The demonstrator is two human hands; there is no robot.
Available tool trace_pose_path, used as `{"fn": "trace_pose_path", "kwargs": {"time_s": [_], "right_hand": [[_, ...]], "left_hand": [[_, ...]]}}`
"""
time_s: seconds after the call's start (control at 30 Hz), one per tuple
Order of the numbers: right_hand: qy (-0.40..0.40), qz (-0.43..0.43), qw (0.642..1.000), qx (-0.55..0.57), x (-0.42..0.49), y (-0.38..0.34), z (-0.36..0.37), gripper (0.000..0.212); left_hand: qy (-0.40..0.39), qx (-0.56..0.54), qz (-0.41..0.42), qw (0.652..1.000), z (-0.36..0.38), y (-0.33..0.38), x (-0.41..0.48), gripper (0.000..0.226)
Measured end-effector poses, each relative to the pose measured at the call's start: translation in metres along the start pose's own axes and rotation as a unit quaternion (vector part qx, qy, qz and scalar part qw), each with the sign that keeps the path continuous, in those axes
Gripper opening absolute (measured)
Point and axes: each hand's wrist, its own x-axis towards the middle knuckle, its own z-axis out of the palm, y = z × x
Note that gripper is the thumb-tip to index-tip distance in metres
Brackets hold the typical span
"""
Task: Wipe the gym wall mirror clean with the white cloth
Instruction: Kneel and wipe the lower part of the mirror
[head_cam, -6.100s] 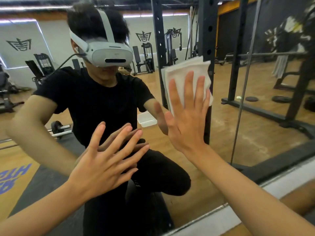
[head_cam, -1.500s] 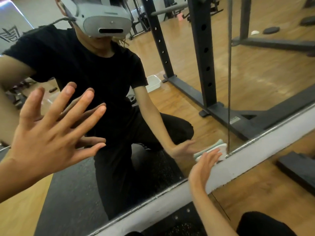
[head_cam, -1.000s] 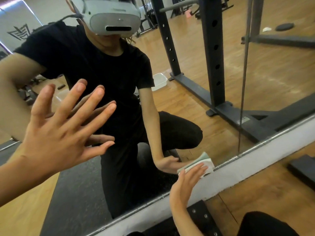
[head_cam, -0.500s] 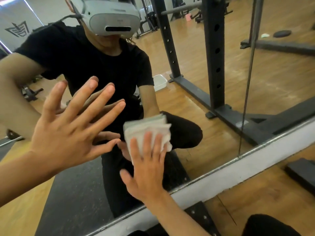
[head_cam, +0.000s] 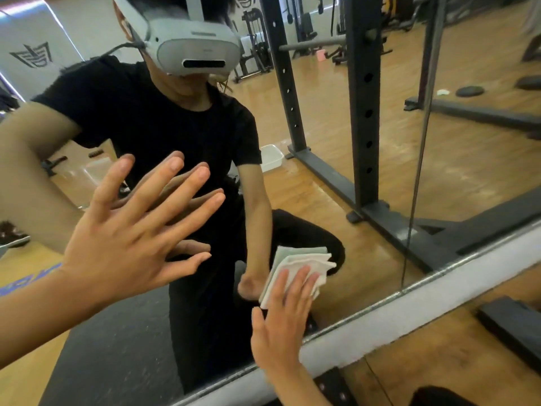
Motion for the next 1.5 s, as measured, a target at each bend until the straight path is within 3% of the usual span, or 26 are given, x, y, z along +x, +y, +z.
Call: {"fn": "trace_pose_path", "kwargs": {"time_s": [0.07, 0.1, 0.2, 0.3, 0.37, 0.43, 0.5, 0.57, 0.63, 0.77, 0.87, 0.97, 1.03, 1.1, 1.13, 1.2, 1.3, 1.43, 1.5], "right_hand": [[-0.043, -0.055, 0.997, -0.020, 0.007, 0.017, -0.008, 0.068], [-0.037, -0.031, 0.999, -0.011, 0.037, 0.021, -0.023, 0.068], [0.108, 0.015, 0.994, -0.016, 0.162, -0.002, -0.078, 0.070], [0.160, -0.033, 0.987, -0.010, 0.239, -0.050, -0.122, 0.086], [0.155, -0.109, 0.981, -0.026, 0.236, -0.092, -0.122, 0.091], [0.095, -0.235, 0.965, -0.069, 0.202, -0.116, -0.104, 0.079], [0.035, -0.372, 0.921, -0.115, 0.178, -0.102, -0.091, 0.064], [0.024, -0.449, 0.877, -0.171, 0.198, -0.067, -0.104, 0.060], [0.058, -0.415, 0.885, -0.203, 0.239, -0.040, -0.131, 0.063], [0.154, -0.232, 0.949, -0.151, 0.295, -0.061, -0.158, 0.059], [0.193, -0.221, 0.948, -0.122, 0.280, -0.119, -0.129, 0.063], [0.111, -0.386, 0.907, -0.127, 0.237, -0.160, -0.107, 0.062], [0.029, -0.510, 0.849, -0.135, 0.229, -0.165, -0.110, 0.059], [0.009, -0.599, 0.783, -0.168, 0.253, -0.153, -0.129, 0.059], [0.024, -0.607, 0.773, -0.184, 0.274, -0.142, -0.141, 0.061], [0.075, -0.551, 0.807, -0.200, 0.324, -0.120, -0.173, 0.065], [0.157, -0.372, 0.888, -0.219, 0.383, -0.086, -0.204, 0.081], [0.200, -0.167, 0.957, -0.131, 0.372, -0.101, -0.199, 0.067], [0.216, -0.102, 0.970, -0.053, 0.354, -0.141, -0.186, 0.064]], "left_hand": [[0.026, 0.021, 0.008, 0.999, -0.002, 0.000, 0.003, 0.080], [0.033, 0.022, 0.005, 0.999, -0.005, 0.000, 0.004, 0.082], [0.051, 0.034, -0.010, 0.998, -0.012, 0.000, 0.007, 0.089], [0.062, 0.030, -0.028, 0.997, -0.014, 0.001, 0.008, 0.099], [0.051, 0.032, -0.042, 0.997, -0.016, 0.002, 0.007, 0.103], [0.044, 0.037, -0.056, 0.997, -0.018, 0.001, 0.007, 0.107], [0.039, 0.036, -0.059, 0.997, -0.020, 0.002, 0.007, 0.110], [0.029, 0.035, -0.058, 0.997, -0.019, 0.002, 0.007, 0.111], [0.019, 0.043, -0.058, 0.997, -0.018, 0.001, 0.007, 0.112], [-0.002, 0.048, -0.057, 0.997, -0.017, 0.001, 0.009, 0.110], [-0.008, 0.046, -0.055, 0.997, -0.018, 0.001, 0.008, 0.109], [-0.003, 0.047, -0.059, 0.997, -0.017, 0.002, 0.008, 0.111], [0.004, 0.034, -0.055, 0.998, -0.017, 0.002, 0.008, 0.111], [0.006, 0.028, -0.054, 0.998, -0.018, 0.001, 0.007, 0.110], [0.003, 0.025, -0.055, 0.998, -0.017, 0.001, 0.007, 0.109], [-0.002, 0.022, -0.055, 0.998, -0.016, 0.000, 0.007, 0.109], [-0.001, 0.016, -0.050, 0.999, -0.015, 0.000, 0.008, 0.109], [-0.001, 0.004, -0.045, 0.999, -0.012, 0.001, 0.008, 0.109], [0.001, 0.009, -0.043, 0.999, -0.009, 0.001, 0.008, 0.109]]}}
